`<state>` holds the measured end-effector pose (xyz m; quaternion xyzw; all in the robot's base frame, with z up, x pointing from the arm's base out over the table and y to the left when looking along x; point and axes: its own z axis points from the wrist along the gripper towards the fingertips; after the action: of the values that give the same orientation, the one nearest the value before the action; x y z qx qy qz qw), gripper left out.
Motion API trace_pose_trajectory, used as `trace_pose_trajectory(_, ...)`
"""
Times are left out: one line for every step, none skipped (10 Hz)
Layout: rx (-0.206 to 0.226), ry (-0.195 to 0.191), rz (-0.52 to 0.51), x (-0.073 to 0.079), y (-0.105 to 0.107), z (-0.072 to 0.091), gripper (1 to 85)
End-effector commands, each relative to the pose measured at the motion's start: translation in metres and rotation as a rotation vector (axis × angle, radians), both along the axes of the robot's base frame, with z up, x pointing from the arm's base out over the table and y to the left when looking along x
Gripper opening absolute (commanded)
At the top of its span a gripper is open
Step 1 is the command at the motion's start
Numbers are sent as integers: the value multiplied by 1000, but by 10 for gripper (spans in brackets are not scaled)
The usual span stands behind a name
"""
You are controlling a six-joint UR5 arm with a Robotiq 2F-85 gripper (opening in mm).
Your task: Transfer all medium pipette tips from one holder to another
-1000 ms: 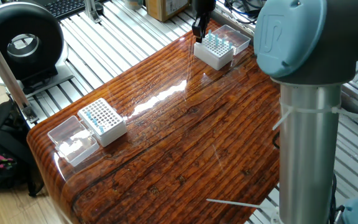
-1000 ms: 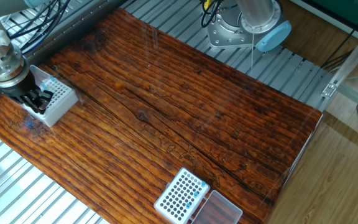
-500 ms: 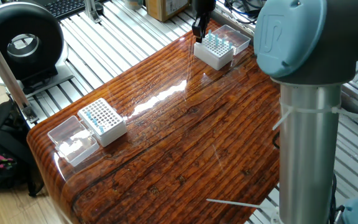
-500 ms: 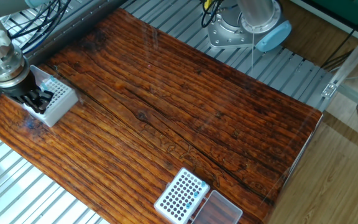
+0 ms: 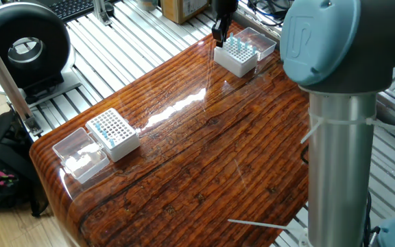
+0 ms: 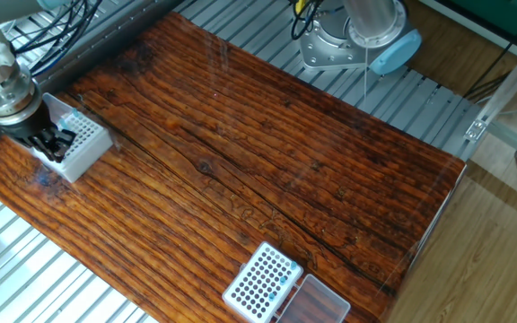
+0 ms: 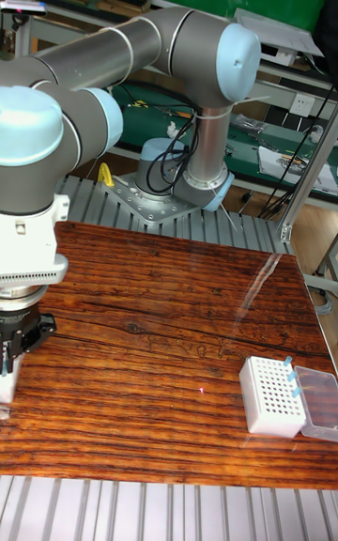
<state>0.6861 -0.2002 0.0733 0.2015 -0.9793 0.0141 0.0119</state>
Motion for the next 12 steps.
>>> trace_pose_trajectory(0,2,-19,-3,5,17,80)
trace_pose_trajectory(-18,2,-16,-4,2,27,80)
trace_pose_trajectory(-23,8,-18,-7,5,40,73)
trace_pose_trajectory(-20,9,-26,-9,10,51,63)
trace_pose_trajectory(-17,2,-25,-8,15,60,63)
trace_pose_trajectory(-5,-4,-19,-9,23,68,63)
trace_pose_trajectory(14,-10,-22,-11,39,80,63)
trace_pose_trajectory(5,-14,-40,-13,50,92,53)
trace_pose_trajectory(11,-16,-67,-15,65,99,30)
trace_pose_trajectory(24,-20,-95,-17,83,101,27)
trace_pose_trajectory(51,-33,-129,-18,106,99,23)
trace_pose_trajectory(75,-46,-151,-19,124,94,23)
